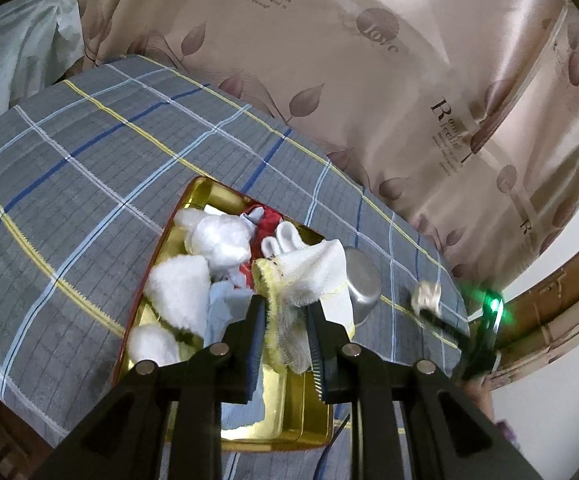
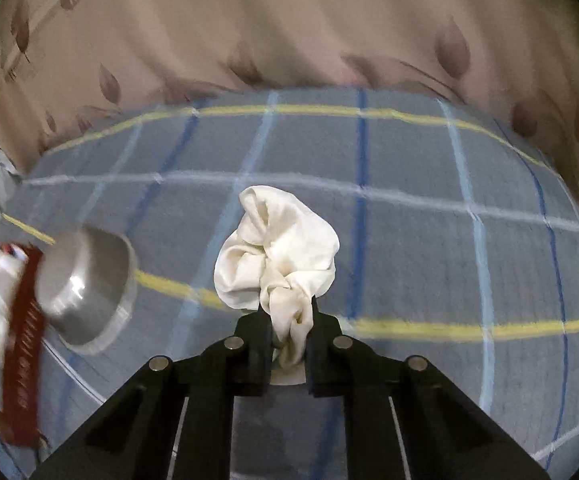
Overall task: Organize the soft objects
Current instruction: 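Grasp the cream scrunchie with the right gripper while the left holds the cloth over the tin, then lower the cloth into the gold tin with the left gripper while the right carries the scrunchie toward it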
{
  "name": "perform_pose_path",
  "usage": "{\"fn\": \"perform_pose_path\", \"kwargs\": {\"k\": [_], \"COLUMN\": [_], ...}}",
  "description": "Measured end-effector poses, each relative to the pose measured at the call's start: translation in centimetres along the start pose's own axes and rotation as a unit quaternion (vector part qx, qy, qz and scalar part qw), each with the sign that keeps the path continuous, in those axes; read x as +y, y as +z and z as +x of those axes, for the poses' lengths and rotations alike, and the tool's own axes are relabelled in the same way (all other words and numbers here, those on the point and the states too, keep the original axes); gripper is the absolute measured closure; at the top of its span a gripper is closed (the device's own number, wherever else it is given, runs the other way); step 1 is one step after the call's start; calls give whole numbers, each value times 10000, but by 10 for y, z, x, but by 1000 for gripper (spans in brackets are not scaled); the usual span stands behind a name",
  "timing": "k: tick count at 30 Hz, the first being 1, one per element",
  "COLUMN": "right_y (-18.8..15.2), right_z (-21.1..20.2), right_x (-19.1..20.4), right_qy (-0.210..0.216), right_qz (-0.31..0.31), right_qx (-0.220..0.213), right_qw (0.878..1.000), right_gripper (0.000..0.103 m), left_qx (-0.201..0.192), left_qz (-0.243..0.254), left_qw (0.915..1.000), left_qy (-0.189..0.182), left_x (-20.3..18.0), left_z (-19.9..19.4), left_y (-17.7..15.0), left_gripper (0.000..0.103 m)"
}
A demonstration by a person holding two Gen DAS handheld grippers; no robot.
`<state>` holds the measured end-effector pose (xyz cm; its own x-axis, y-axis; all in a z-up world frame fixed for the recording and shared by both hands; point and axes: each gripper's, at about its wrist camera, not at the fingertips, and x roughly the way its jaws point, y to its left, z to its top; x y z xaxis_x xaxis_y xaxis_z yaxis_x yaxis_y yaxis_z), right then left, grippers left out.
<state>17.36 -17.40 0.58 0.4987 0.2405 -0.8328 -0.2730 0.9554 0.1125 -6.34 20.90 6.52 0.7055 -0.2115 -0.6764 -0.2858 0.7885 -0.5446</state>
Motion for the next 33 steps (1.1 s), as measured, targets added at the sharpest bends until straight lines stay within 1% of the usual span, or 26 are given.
{"fn": "perform_pose_path", "kwargs": {"k": [3, 5, 8, 13, 16, 19, 27, 33], "right_y": [23, 36, 49, 51, 44, 36, -6, -36], "right_z": [3, 8, 10, 8, 3, -3, -41, -75], "right_x": [28, 50, 89, 142, 164, 176, 194, 201], "right_qy": [245, 436, 768, 1134, 1315, 1430, 1737, 1974], "right_qz": [-89, -126, -221, -457, -551, -594, -750, -785], "right_qx": [-78, -110, -267, -338, -369, -369, -497, -645], "right_qw": [9996, 9989, 9964, 9919, 9891, 9872, 9807, 9750], "right_gripper": [92, 92, 92, 92, 92, 92, 92, 92], "left_qx": [-57, -26, 77, 134, 117, 123, 213, 33], "left_qz": [101, 202, 131, 26, 1, 14, -13, 113], "left_qw": [9999, 9998, 9999, 9999, 9999, 9999, 9997, 9999], "left_qy": [28, 68, 13, -11, -14, -16, -78, 74], "left_x": [-1, -1, 4, 16, 21, 24, 29, 29], "left_z": [-5, -6, -4, -4, -7, -8, -7, -18], "left_y": [-10, -16, -21, -22, -21, -22, -27, -25], "left_gripper": [83, 83, 83, 83, 83, 83, 83, 83]}}
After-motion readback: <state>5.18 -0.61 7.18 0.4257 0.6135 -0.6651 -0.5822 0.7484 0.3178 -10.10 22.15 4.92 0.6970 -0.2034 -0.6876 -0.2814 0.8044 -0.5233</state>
